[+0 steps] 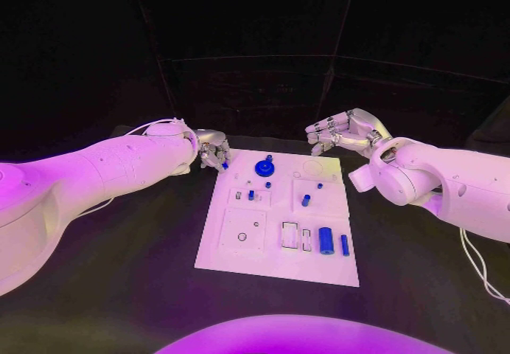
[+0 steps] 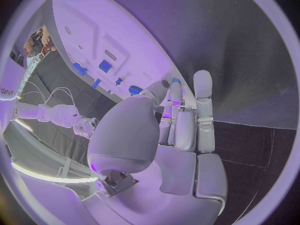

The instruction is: Assemble the parts on the task board

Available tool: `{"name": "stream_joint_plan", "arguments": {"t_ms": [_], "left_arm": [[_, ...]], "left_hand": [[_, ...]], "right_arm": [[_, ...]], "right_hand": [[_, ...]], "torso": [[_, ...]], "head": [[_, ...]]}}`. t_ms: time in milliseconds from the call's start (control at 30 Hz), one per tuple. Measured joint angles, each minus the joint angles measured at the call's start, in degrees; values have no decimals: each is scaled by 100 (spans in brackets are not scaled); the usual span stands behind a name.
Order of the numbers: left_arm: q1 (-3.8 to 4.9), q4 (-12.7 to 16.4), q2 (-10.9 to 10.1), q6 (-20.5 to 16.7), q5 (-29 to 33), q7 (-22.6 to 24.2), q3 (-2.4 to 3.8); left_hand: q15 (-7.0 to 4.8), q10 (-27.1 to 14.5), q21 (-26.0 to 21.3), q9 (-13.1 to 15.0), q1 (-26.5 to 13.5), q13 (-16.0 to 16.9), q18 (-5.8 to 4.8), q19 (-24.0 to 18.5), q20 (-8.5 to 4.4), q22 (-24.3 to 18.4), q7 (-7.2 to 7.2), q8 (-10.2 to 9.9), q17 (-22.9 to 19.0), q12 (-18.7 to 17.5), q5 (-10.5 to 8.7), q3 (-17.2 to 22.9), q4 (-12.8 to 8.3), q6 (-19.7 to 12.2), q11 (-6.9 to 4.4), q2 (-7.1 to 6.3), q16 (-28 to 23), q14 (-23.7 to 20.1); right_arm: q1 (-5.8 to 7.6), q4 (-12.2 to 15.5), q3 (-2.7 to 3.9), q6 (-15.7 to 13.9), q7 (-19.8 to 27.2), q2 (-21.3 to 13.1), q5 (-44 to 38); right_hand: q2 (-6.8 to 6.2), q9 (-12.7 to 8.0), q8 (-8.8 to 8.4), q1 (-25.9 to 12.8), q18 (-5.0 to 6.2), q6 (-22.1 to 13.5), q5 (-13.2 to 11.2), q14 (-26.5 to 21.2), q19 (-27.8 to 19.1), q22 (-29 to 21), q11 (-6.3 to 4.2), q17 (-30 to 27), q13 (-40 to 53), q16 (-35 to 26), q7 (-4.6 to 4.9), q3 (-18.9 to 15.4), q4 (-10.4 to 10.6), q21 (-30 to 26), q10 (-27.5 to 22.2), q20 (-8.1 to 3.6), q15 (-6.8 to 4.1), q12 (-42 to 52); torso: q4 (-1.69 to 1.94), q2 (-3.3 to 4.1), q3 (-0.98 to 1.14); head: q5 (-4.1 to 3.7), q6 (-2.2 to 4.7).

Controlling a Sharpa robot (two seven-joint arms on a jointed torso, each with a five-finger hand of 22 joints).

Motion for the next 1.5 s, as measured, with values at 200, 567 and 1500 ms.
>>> {"name": "stream_joint_plan", "arguments": {"t_ms": [200, 567, 1500], "left_arm": [[0, 19, -13, 3, 8, 29, 0], [-19, 170, -143, -157, 146, 245, -9], [282, 368, -459, 23, 1793, -1210, 255]], "left_hand": [[0, -51, 3, -37, 54, -10, 0, -19, -18, 27, 0, -85, 61, -38, 0, -82, -82, 0, -10, -123, 0, 0], [-62, -18, 175, -58, 79, 71, 0, 67, -41, 261, -84, -195, 228, 118, 0, -159, -191, -20, -63, -246, 112, 63], [-192, 1272, 1922, 372, -1704, 1026, -313, 1374, -178, 2319, -220, 564, 390, 1312, 0, -1082, 1509, 869, -176, 223, 824, 261]], "right_arm": [[0, 0, 0, 0, 0, 0, 0], [0, -1, 0, 0, 0, -6, 0], [0, 9, 0, -1, -2, -45, -1]], "right_hand": [[0, 0, 0, 0, 0, 0, 0, 0, 0, 0, 0, 0, 0, 0, 0, 0, 0, 0, 0, 0, 0, 0], [0, 0, 0, 0, 0, 0, 0, 0, 0, 1, 0, 0, 1, 0, 0, 0, 0, 0, 0, 0, 0, 0], [0, 0, 0, 0, 0, 0, 0, 0, 0, -5, 0, 1, -3, 0, 0, 16, 16, 0, 0, 0, 0, 0]], "torso": [[0, 0, -1], [5, -5, -1], [-4, 0, 3]], "head": [[-1, 3], [-7, 7], [31, 36]]}}
